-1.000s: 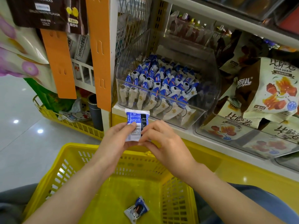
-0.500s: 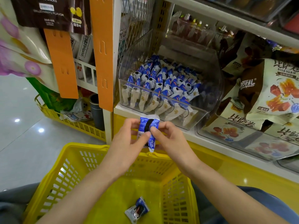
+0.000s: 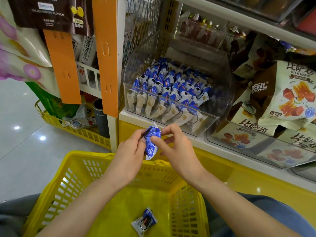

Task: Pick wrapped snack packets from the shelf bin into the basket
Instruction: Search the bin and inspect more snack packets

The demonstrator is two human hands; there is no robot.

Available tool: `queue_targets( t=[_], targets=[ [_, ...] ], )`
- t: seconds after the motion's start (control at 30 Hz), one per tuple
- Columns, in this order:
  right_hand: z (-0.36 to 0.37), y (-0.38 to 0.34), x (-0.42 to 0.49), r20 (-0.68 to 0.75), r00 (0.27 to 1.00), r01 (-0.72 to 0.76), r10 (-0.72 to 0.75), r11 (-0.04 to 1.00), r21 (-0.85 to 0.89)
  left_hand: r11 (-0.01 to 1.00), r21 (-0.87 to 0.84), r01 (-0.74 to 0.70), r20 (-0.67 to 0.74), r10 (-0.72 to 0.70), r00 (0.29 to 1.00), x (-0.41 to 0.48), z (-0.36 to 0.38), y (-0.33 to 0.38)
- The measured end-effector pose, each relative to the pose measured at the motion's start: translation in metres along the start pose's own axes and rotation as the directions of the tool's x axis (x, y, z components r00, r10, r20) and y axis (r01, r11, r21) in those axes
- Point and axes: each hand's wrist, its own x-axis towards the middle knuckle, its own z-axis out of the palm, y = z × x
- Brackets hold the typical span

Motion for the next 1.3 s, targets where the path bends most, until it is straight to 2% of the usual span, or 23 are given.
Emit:
queue_targets(
  t=[0.1, 0.17, 0.2, 0.27, 0.37, 0.43, 0.5, 0.6, 0.7, 0.8, 0.87, 0.93, 1.03, 1.13, 1.2, 1.3],
  targets=[
    [-0.002, -0.004, 0.003, 0.065, 0.998, -0.008, 0.001, 0.995, 0.098, 0.941, -0.294, 0.170, 0.002, -0.177, 0.984, 0.005, 0.000, 0.003],
    [-0.003, -0.006, 0.003, 0.110, 0.994, 0.012, -0.025, 0.993, 0.121, 0.817, -0.507, 0.274, 0.106, -0.256, 0.961, 0.006, -0.003, 0.006],
    [-0.003, -0.006, 0.001, 0.131, 0.991, 0.014, -0.031, 0.991, 0.132, 0.786, -0.544, 0.292, 0.147, -0.254, 0.956, 0.007, -0.004, 0.005],
    [-0.004, -0.007, -0.002, 0.143, 0.990, -0.022, -0.003, 0.985, 0.170, 0.805, -0.517, 0.290, 0.166, -0.238, 0.957, 0.006, -0.005, 0.006],
    [-0.007, -0.005, -0.002, 0.140, 0.982, -0.166, 0.130, 0.943, 0.289, 0.858, -0.446, 0.255, 0.090, -0.240, 0.967, 0.007, -0.004, 0.007],
    [-0.009, -0.006, -0.001, 0.165, 0.968, -0.237, 0.191, 0.910, 0.339, 0.893, -0.407, 0.193, 0.050, -0.190, 0.981, 0.006, -0.005, 0.008],
    [-0.011, -0.008, -0.003, 0.177, 0.971, -0.216, 0.163, 0.913, 0.345, 0.941, -0.317, 0.121, 0.030, -0.118, 0.993, 0.004, -0.008, 0.009],
    [-0.013, -0.010, -0.007, 0.107, 0.991, -0.107, 0.077, 0.943, 0.314, 0.997, -0.075, 0.003, 0.001, -0.003, 1.000, 0.002, -0.008, 0.010],
    [-0.023, -0.016, -0.006, 0.010, 1.000, -0.001, -0.001, 0.976, 0.218, 0.989, 0.096, -0.112, -0.034, 0.116, 0.993, 0.007, -0.012, 0.019],
    [-0.050, -0.031, 0.010, -0.154, 0.983, 0.116, -0.103, 0.990, 0.080, 0.950, 0.210, -0.232, -0.050, 0.247, 0.968, 0.022, -0.024, 0.037],
    [-0.075, -0.043, 0.028, -0.257, 0.949, 0.166, -0.181, 0.983, -0.079, 0.918, 0.266, -0.294, -0.062, 0.321, 0.945, 0.038, -0.030, 0.050],
    [-0.098, -0.052, 0.051, -0.328, 0.916, 0.133, -0.230, 0.946, -0.294, 0.879, 0.328, -0.348, -0.054, 0.385, 0.921, 0.055, -0.032, 0.061],
    [-0.119, -0.054, 0.087, -0.341, 0.920, -0.029, -0.195, 0.832, -0.554, 0.801, 0.467, -0.374, 0.016, 0.416, 0.909, 0.078, -0.025, 0.064],
    [-0.124, -0.049, 0.107, -0.237, 0.969, -0.135, -0.074, 0.643, -0.754, 0.713, 0.597, -0.369, 0.082, 0.404, 0.911, 0.093, -0.018, 0.054],
    [-0.121, -0.046, 0.114, -0.195, 0.981, -0.169, -0.001, 0.500, -0.849, 0.647, 0.654, -0.393, 0.111, 0.431, 0.895, 0.097, -0.017, 0.046],
    [-0.113, -0.046, 0.126, -0.185, 0.970, -0.230, 0.160, 0.329, -0.916, 0.624, 0.660, -0.418, 0.114, 0.467, 0.877, 0.099, -0.019, 0.040]
  ],
)
